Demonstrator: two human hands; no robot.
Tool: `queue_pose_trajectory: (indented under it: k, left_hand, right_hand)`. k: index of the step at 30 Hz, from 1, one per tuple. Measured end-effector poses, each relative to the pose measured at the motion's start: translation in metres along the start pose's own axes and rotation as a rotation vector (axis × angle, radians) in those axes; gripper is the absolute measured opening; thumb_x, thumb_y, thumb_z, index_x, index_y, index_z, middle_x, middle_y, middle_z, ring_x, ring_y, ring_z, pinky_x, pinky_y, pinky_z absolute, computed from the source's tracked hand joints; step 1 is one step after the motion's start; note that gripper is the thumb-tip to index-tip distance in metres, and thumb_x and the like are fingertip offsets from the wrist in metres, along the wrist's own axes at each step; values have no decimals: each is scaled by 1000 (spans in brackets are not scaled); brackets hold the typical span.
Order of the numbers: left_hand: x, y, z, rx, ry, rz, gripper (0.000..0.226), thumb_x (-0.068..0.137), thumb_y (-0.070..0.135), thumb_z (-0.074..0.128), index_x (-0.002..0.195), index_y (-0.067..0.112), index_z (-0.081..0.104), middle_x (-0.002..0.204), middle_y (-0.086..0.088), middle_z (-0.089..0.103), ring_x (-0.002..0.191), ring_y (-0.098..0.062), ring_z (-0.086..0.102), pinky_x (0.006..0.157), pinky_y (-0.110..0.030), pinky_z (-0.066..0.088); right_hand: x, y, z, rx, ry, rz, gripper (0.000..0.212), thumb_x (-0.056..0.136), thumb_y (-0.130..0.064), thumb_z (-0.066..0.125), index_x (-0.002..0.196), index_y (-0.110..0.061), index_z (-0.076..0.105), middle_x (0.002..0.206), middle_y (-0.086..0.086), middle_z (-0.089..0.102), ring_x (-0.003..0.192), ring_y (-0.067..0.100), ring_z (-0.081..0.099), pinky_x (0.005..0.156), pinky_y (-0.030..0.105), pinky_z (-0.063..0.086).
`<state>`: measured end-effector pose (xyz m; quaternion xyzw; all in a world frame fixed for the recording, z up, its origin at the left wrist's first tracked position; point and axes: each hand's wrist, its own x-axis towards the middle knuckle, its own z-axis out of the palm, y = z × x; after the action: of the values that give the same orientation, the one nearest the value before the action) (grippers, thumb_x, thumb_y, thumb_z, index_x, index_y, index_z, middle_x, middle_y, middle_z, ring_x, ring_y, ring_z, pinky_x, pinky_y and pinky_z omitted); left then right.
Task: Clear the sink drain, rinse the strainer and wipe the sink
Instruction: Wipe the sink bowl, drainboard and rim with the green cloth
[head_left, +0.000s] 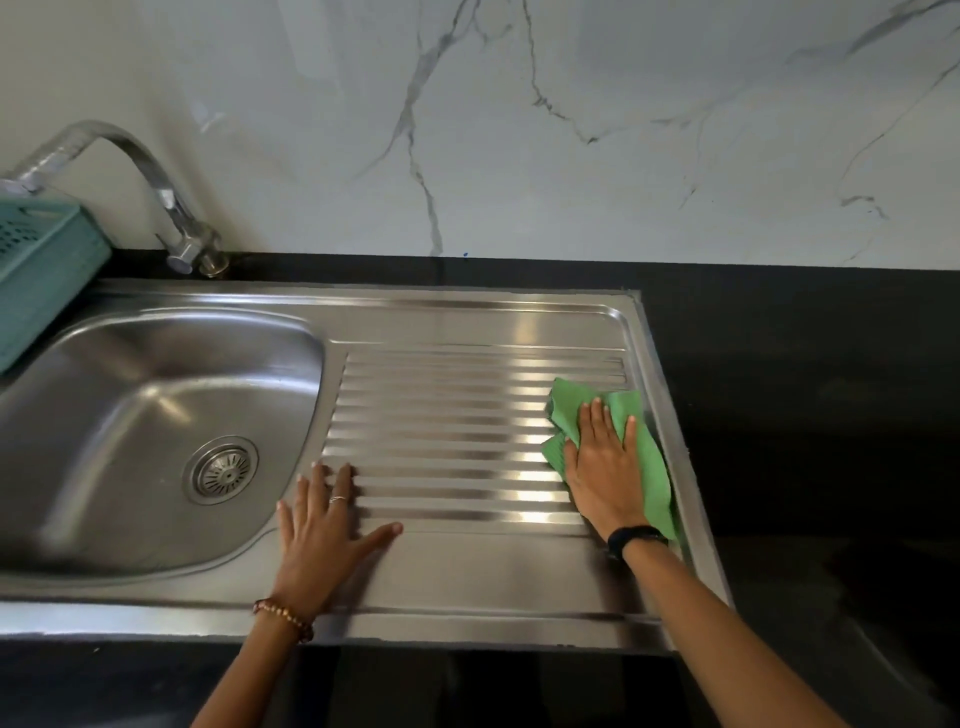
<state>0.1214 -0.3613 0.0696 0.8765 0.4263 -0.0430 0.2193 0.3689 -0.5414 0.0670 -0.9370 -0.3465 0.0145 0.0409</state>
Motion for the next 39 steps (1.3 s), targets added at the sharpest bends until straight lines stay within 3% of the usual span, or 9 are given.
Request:
queue_pose_trajectory:
  k: [5,9,16,20,25,29,34,39]
  left_hand:
    - [-6,-23,-11,-45,12,-11,106,65,79,32,147,21,-2,158,-7,-4,145,-23,-1,118,-45,7]
    - [-5,-30,-19,-66,48,8,103,71,69,53,148,18,7,158,-4,6,144,-22,14,115,-38,20]
    - [-3,-65,-33,-287,17,1,110,69,48,72,147,10,4,156,-9,16,142,-21,20,115,-28,17]
    - [-1,-71,-34,-203,-3,75,99,75,49,66,147,11,11,151,-8,27,135,-22,31,113,-30,24]
    - [-5,-64,-28,-132,12,86,87,83,47,57,147,14,9,156,-6,14,142,-21,18,116,-31,16]
    - [-8,-39,-18,-59,34,146,76,87,46,51,146,13,16,157,-7,9,146,-21,5,118,-32,-1]
    - [-17,24,8,-80,-65,293,74,86,51,50,146,24,17,158,-2,5,146,-19,1,117,-37,-2]
    - [-30,52,23,-112,-77,256,75,83,52,55,144,27,21,158,-6,-3,145,-25,-6,118,-47,-5]
  right_hand:
    - [2,-89,5,123,-17,-159,54,98,-30,29,147,-7,22,156,11,21,146,20,15,119,44,-5]
    - [19,-178,9,208,-51,-352,50,98,-28,29,145,-8,28,156,10,23,145,19,18,118,43,-6]
    - [34,-261,27,146,-101,-574,53,97,-33,25,144,-9,31,154,9,28,145,19,21,119,43,-2]
    - [25,-254,33,107,-94,-655,55,96,-34,25,144,-8,31,154,9,29,144,20,24,117,41,-5]
    - [4,-234,31,176,-112,-636,54,98,-35,28,147,-12,24,157,4,22,146,17,17,118,37,-7]
    - [-3,-181,27,211,-56,-487,52,98,-33,29,147,-16,25,155,0,27,145,14,19,121,39,0]
    - [-15,-84,14,150,-15,-303,49,98,-29,33,146,-18,29,153,-1,33,143,13,25,120,41,-1]
    - [-28,6,-3,27,-24,-1,51,99,-29,28,147,-12,22,156,5,24,145,18,19,117,49,0]
